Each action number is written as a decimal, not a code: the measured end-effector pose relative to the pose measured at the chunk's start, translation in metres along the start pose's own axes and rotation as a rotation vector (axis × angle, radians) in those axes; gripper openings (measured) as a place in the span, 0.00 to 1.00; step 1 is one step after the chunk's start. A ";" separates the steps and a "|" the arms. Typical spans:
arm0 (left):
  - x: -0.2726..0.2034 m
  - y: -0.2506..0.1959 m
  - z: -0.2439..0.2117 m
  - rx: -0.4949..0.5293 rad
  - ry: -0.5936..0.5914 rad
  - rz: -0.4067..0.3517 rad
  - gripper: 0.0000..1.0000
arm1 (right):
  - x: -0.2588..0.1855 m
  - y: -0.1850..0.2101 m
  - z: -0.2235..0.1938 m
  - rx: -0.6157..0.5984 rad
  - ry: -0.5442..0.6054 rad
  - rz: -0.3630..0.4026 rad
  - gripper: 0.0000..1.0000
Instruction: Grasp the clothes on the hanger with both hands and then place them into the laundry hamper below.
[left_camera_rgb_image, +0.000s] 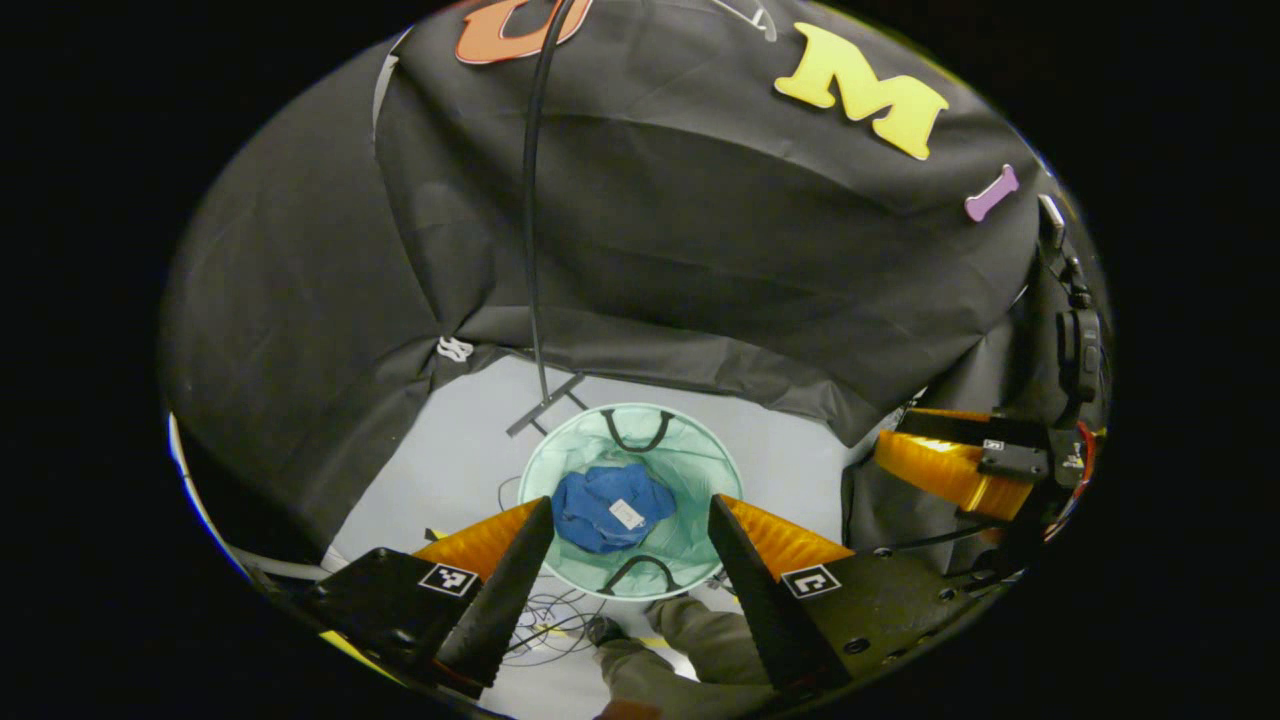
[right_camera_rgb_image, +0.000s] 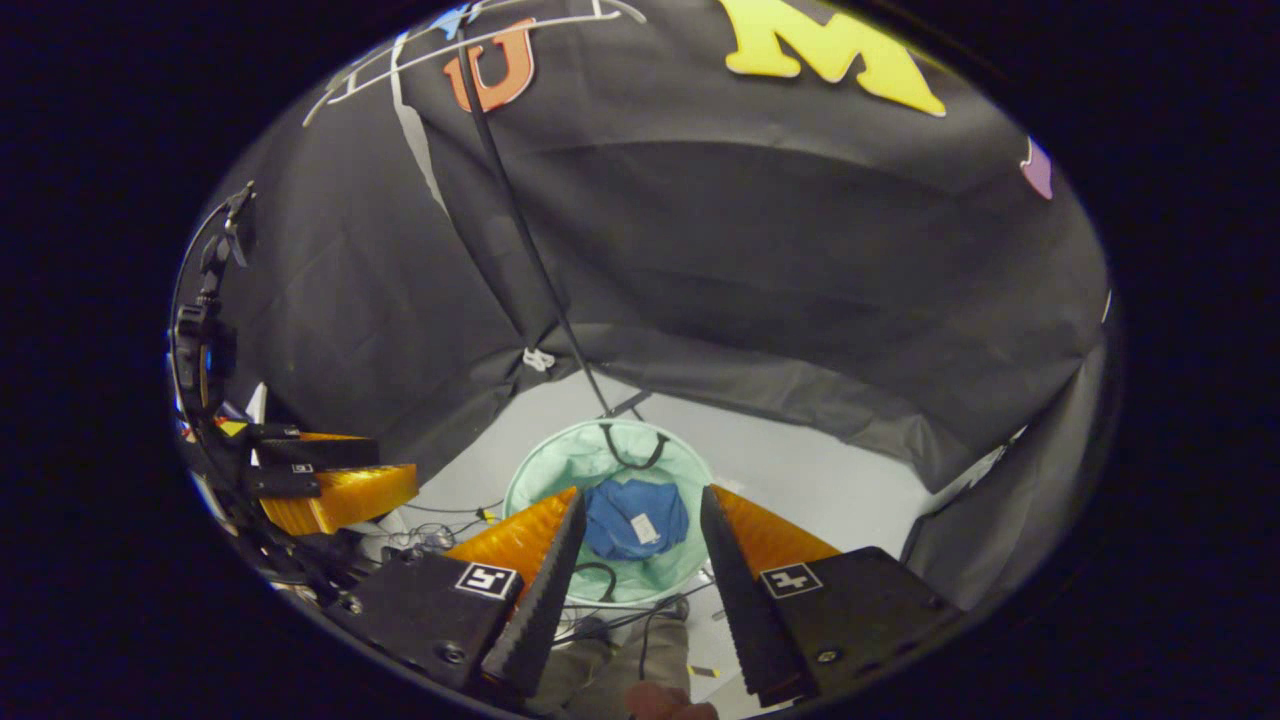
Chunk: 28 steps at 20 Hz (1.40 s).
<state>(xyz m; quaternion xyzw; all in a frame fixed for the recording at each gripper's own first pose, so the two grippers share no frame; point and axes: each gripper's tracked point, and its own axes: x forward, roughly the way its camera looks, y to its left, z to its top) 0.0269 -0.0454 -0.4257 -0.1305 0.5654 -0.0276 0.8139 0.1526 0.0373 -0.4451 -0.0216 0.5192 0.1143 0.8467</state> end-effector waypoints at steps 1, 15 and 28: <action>-0.008 0.002 0.000 0.013 -0.018 0.002 0.95 | -0.010 0.001 0.005 -0.008 -0.036 -0.023 0.76; -0.201 -0.042 0.080 0.221 -0.509 -0.071 0.94 | -0.248 -0.008 0.039 0.059 -0.628 -0.291 0.86; -0.398 -0.077 0.102 0.213 -1.006 0.013 0.97 | -0.460 -0.050 0.023 0.016 -0.998 -0.392 1.00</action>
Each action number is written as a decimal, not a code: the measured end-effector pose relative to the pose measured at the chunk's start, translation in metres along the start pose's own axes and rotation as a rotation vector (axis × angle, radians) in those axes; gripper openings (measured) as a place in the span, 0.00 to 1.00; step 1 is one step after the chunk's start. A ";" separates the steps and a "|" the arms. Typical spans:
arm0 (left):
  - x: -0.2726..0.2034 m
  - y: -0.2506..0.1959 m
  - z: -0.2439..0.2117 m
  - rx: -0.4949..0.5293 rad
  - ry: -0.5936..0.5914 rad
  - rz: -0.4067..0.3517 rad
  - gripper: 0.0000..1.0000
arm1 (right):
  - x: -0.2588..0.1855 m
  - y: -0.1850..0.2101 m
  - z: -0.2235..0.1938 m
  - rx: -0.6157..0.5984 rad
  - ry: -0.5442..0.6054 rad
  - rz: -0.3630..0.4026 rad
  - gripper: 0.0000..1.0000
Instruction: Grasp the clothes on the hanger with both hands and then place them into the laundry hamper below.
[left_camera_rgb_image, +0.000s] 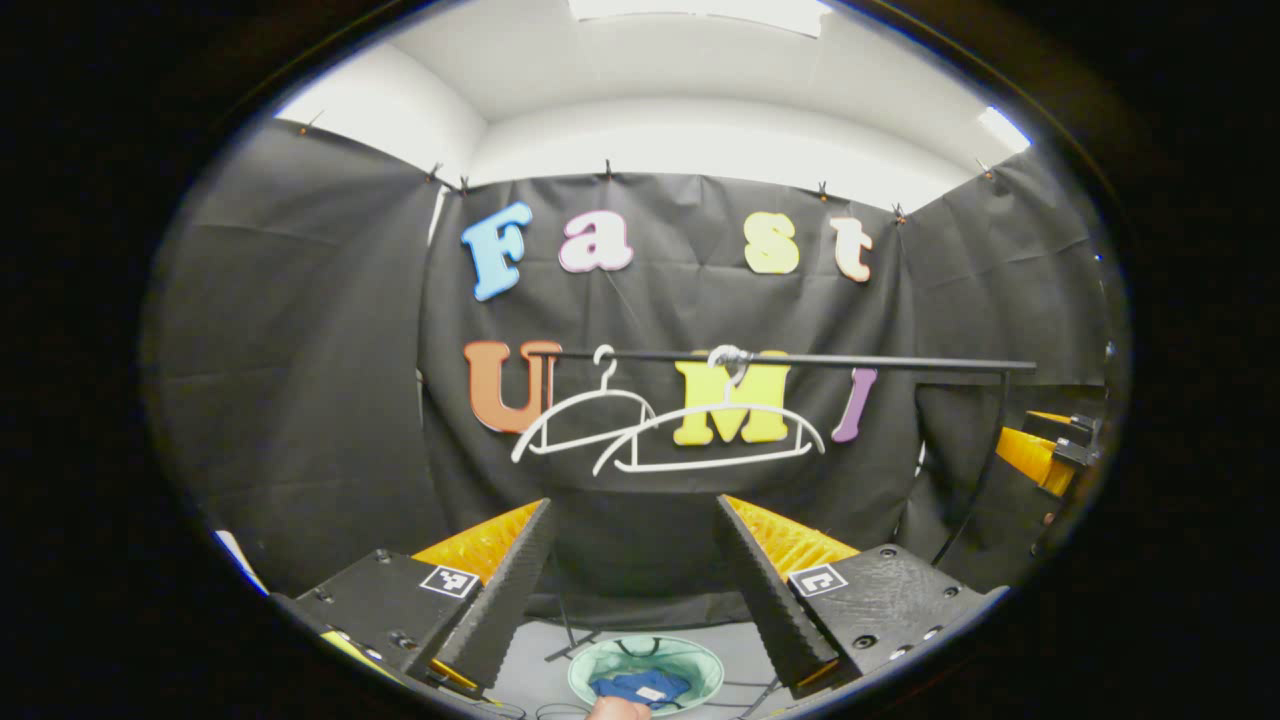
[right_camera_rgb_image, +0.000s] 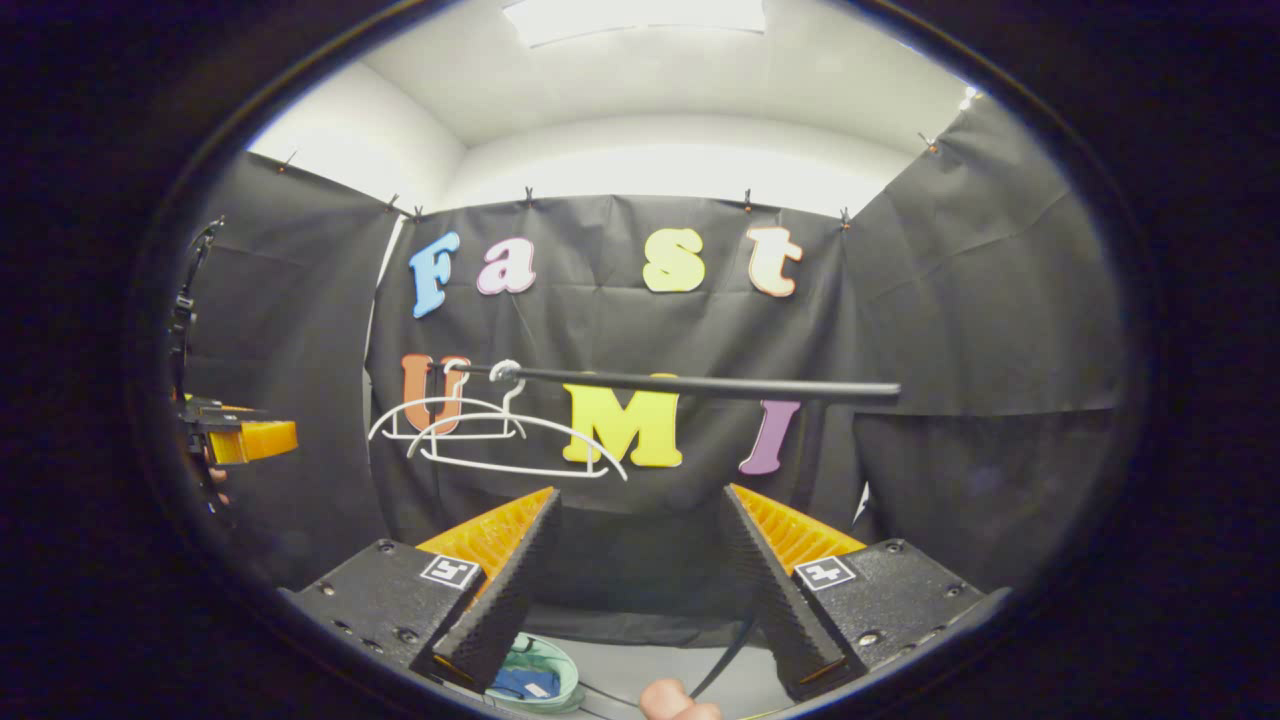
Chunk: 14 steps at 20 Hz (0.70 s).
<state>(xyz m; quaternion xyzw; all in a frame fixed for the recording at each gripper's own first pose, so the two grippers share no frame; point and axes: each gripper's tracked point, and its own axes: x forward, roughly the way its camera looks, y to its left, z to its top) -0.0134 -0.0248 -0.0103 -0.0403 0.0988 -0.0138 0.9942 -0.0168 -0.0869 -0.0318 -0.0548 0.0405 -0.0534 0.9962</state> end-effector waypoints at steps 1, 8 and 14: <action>-0.018 -0.005 0.013 0.015 -0.042 0.018 0.99 | -0.013 -0.016 0.007 -0.005 -0.021 0.000 0.99; -0.118 -0.082 0.062 0.020 -0.249 -0.012 1.00 | -0.086 -0.070 0.031 -0.020 -0.126 0.064 1.00; -0.156 -0.116 0.046 0.037 -0.229 0.003 1.00 | -0.117 -0.104 0.009 0.067 -0.091 0.109 0.96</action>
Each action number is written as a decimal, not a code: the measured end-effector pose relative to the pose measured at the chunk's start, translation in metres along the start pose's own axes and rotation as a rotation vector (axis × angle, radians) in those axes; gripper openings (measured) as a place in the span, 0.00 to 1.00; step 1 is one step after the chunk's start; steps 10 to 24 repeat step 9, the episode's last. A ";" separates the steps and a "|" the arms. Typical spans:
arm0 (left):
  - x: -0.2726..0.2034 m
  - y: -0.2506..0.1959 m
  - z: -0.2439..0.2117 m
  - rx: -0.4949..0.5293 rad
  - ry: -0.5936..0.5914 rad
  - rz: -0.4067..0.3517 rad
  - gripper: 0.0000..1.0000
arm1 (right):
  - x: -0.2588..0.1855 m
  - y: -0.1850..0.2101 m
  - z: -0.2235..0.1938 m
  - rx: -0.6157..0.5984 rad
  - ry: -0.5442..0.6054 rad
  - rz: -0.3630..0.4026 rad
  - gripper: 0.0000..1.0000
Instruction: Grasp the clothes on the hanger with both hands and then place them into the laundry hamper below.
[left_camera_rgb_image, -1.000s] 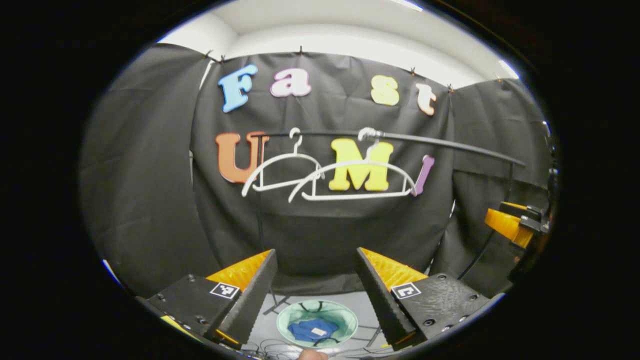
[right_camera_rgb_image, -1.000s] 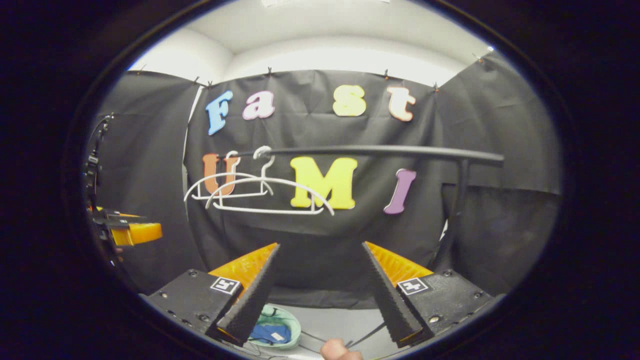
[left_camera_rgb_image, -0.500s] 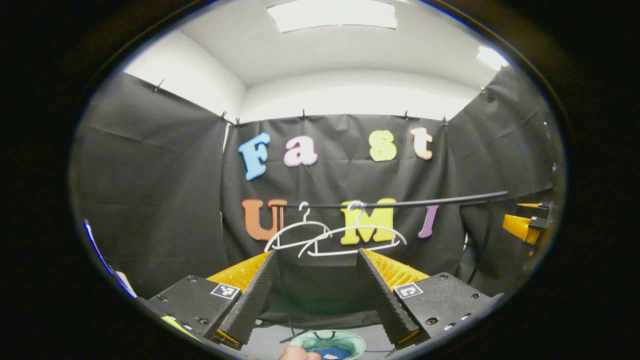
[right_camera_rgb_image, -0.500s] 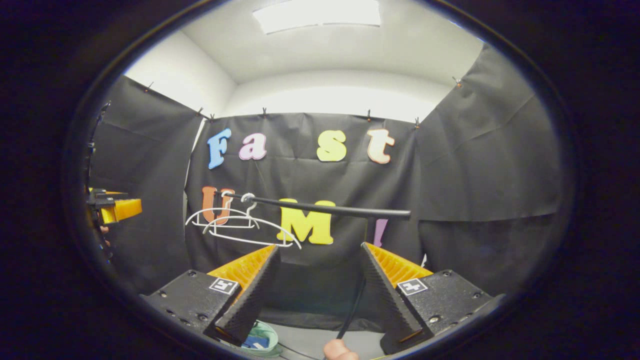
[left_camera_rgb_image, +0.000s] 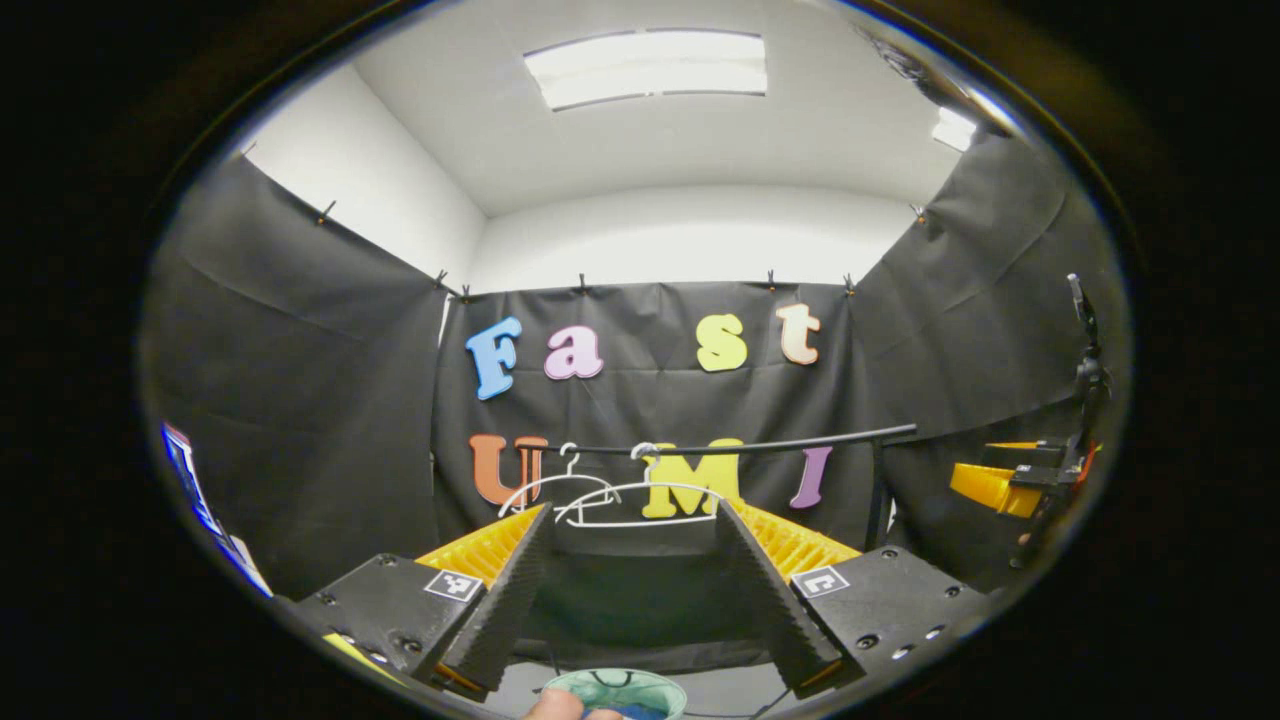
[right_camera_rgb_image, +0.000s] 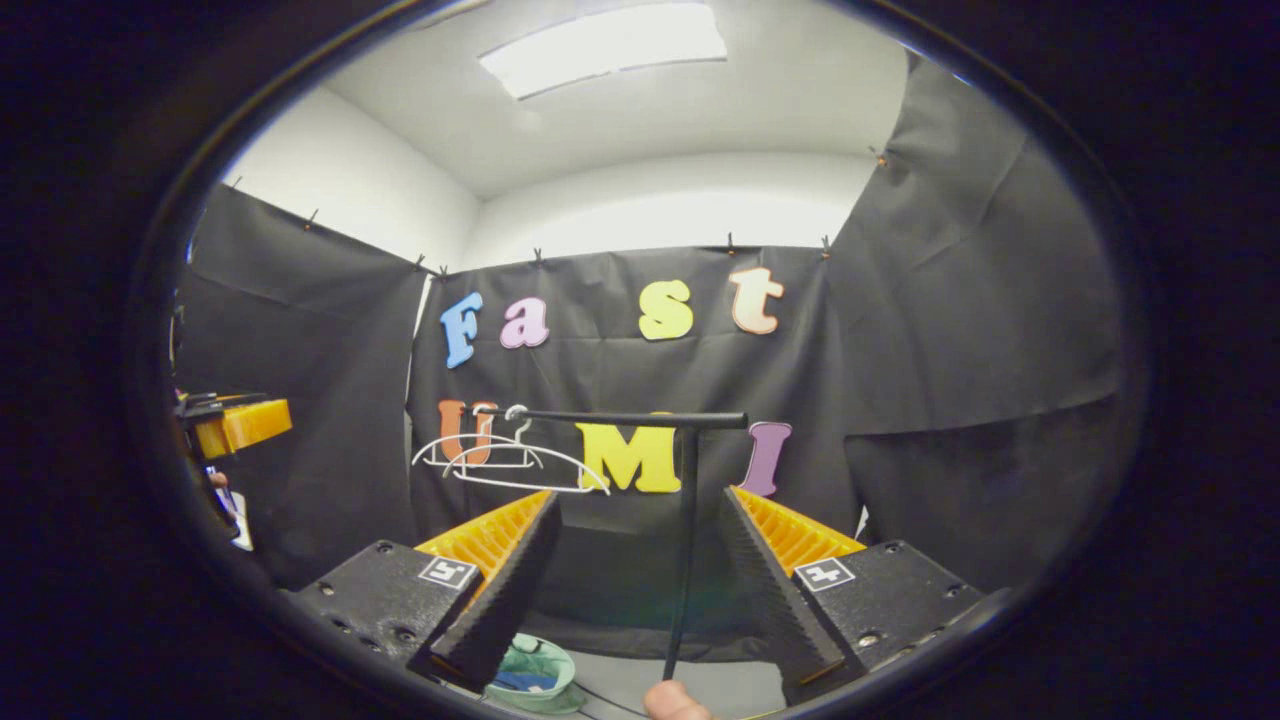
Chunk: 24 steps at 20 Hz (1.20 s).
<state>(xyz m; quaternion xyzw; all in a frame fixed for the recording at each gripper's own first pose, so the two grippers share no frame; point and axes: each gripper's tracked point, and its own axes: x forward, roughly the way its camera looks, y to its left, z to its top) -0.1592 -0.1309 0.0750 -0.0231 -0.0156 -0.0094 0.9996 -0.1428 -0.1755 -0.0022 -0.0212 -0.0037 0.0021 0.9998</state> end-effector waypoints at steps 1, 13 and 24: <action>-0.004 0.000 0.000 0.004 0.001 0.005 1.00 | -0.004 -0.008 -0.003 0.004 0.009 -0.020 1.00; -0.010 0.016 -0.014 0.009 0.077 -0.046 0.99 | -0.027 0.014 -0.011 0.027 0.051 -0.064 1.00; -0.010 0.016 -0.014 0.009 0.077 -0.046 0.99 | -0.027 0.014 -0.011 0.027 0.051 -0.064 1.00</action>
